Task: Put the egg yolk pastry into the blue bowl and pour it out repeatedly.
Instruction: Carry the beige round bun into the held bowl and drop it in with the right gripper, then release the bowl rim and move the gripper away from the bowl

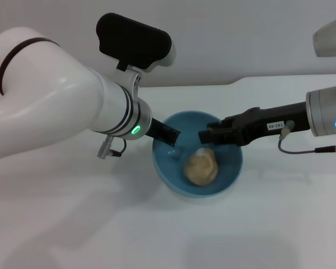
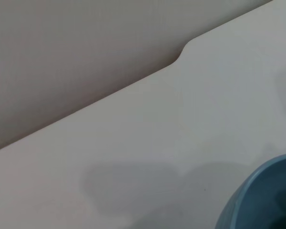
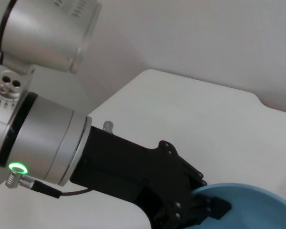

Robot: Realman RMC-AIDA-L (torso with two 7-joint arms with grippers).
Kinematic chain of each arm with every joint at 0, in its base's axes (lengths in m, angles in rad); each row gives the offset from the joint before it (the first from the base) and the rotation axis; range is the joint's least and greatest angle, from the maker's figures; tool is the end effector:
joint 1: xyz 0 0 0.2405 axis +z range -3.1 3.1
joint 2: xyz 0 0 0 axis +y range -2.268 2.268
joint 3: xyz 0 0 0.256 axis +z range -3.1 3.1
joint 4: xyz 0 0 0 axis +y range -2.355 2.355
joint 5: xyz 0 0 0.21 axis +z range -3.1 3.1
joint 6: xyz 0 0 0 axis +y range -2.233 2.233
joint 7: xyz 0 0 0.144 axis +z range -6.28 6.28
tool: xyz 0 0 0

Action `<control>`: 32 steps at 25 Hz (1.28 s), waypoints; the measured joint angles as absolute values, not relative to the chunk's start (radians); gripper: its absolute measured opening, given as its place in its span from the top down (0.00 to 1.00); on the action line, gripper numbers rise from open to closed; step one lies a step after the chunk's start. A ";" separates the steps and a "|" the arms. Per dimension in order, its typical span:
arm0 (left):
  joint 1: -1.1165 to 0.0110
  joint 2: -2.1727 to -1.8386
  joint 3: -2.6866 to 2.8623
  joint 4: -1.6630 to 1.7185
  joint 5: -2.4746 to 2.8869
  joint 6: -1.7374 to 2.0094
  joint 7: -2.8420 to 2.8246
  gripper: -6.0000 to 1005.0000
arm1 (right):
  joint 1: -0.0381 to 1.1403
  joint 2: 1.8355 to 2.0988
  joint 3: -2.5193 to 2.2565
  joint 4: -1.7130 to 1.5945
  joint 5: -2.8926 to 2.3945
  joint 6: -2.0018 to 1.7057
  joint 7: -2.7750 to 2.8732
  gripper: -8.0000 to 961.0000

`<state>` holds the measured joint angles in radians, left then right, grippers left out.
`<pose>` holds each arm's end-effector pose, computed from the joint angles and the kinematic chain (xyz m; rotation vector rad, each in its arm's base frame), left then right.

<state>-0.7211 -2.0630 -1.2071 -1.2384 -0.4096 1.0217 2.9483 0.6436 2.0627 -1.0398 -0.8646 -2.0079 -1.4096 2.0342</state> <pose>-0.1238 0.3753 -0.0880 -2.2919 -0.9698 0.2431 0.1933 0.3756 -0.0096 -2.7777 1.0013 0.4346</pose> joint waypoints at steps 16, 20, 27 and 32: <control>-0.723 -2.061 -1.170 -1.205 -0.444 1.138 2.949 0.98 | 0.551 2.069 -0.806 -0.892 -2.004 -1.169 1.962 0.59; -0.734 -2.063 -1.150 -1.177 -0.473 1.135 2.949 0.98 | 0.549 2.070 -0.811 -0.852 -2.008 -1.133 1.932 0.59; -0.745 -2.066 -1.120 -1.172 -0.487 1.131 2.949 0.98 | 0.546 2.070 -0.810 -0.840 -2.010 -1.129 1.927 0.59; -0.746 -2.068 -1.116 -1.162 -0.488 1.105 2.949 0.98 | 0.544 2.070 -0.809 -0.839 -2.010 -1.128 1.927 0.59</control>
